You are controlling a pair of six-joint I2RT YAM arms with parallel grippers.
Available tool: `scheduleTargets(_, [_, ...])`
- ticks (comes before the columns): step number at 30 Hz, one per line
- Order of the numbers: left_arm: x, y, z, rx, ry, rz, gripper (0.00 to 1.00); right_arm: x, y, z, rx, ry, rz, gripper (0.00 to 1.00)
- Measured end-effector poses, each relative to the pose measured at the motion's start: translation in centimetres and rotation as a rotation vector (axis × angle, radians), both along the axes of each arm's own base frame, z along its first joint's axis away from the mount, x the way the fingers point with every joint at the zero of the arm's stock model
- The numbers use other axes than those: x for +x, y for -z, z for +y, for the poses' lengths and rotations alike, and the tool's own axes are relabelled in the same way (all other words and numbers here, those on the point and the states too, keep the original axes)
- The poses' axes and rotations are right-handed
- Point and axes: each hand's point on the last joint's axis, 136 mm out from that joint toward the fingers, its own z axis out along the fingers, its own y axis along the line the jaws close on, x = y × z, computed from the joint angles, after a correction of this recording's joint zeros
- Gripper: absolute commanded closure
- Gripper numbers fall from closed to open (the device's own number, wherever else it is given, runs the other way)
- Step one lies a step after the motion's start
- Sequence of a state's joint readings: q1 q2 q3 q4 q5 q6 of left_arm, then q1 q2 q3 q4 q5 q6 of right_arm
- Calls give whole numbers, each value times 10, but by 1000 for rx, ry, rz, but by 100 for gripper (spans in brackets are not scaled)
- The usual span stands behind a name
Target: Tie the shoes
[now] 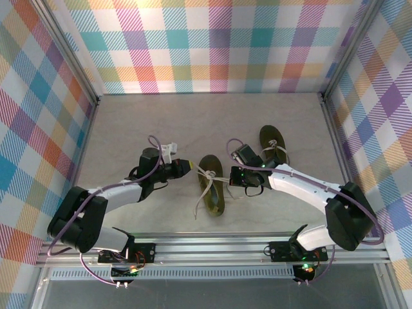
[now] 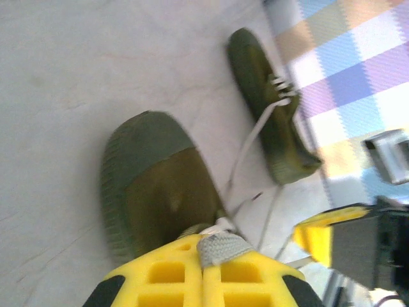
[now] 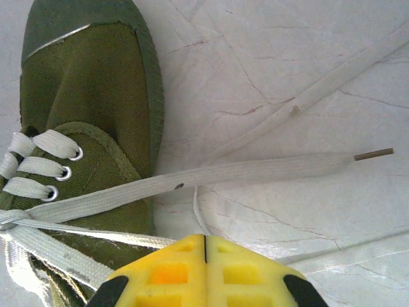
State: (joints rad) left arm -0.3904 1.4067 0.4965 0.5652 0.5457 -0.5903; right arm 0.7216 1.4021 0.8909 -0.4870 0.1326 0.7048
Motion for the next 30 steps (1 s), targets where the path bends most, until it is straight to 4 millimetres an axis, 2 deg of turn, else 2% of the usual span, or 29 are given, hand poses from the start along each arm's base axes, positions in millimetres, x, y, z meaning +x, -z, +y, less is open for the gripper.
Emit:
scheduleTargets(6, [10,-21,-10,-153,24,-25,100,9,-3,-2,-41,-1,-21,100])
scheduleTargets(9, [19,-27,-6,-228,9,-17,100,13,-4,-3,-63,-2,-32,100])
scheduleTargets(13, [29,-24,7,-294,-33,16,100,22,-8,-1,-82,3,-49,100])
scheduleTargets(18, [27,-25,14,-319,-49,37,100,27,-1,0,-117,-3,-38,100])
scheduleTargets(25, [25,-46,22,-343,-52,-1,100,31,3,1,-149,-1,-37,100])
scheduleTargets(30, [23,-35,28,-333,-71,32,100,32,5,1,-158,-1,-35,100])
